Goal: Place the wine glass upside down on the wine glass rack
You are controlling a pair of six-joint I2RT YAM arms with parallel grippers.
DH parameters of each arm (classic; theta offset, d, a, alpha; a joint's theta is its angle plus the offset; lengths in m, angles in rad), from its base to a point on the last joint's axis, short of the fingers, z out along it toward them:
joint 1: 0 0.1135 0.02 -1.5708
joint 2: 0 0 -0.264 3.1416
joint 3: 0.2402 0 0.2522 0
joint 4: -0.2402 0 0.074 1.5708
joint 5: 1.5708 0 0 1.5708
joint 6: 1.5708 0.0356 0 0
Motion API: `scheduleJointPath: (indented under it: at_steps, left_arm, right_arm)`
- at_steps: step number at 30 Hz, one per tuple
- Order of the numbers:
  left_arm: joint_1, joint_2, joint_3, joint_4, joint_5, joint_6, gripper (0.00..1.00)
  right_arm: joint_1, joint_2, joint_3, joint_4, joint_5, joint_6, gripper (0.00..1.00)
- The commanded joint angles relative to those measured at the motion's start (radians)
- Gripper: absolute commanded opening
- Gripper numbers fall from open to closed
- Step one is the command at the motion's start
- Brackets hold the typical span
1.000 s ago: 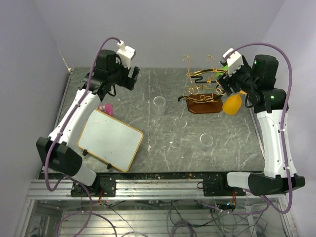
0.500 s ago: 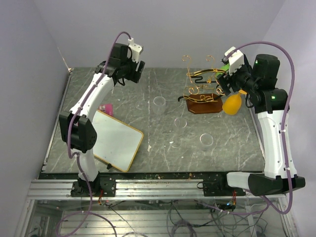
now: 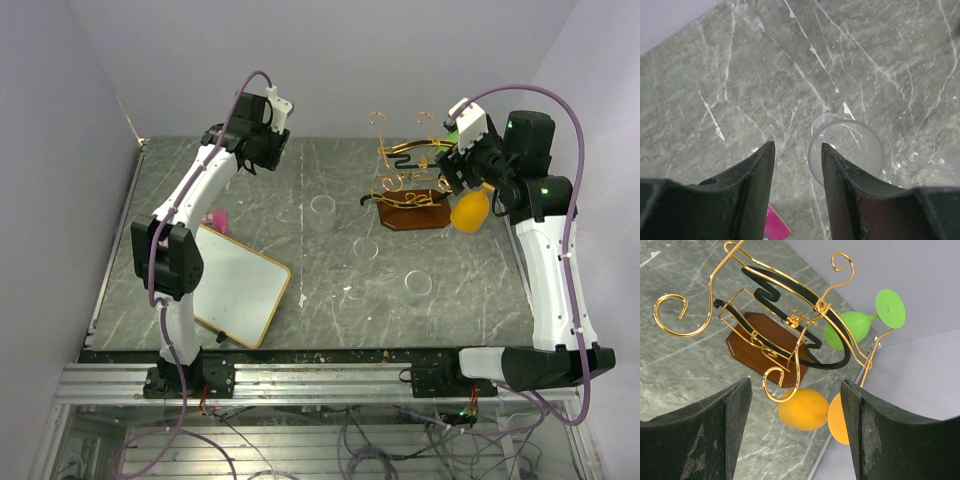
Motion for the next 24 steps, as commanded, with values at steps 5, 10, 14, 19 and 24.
scheduleJointPath:
  at_steps: [5,10,14,19,24]
  left_arm:
    - [0.006,0.072,0.122,-0.073,0.023,0.026,0.41]
    - [0.006,0.097,0.162,-0.11,0.038,0.039,0.28]
    - [0.006,0.113,0.202,-0.153,0.048,0.05,0.16]
    - [0.007,0.085,0.227,-0.178,0.064,0.065,0.07]
    - [0.014,-0.017,0.171,-0.135,0.074,0.061,0.07]
  right_arm:
    - [0.005,0.003,-0.006,0.014,0.017,-0.006,0.7]
    - [0.005,0.009,-0.008,0.018,0.032,-0.008,0.69]
    - [0.003,0.009,-0.005,0.016,0.041,-0.011,0.69]
    - [0.005,0.009,0.004,0.029,0.07,0.007,0.7]
    - [0.004,0.026,0.026,0.052,0.095,0.035,0.72]
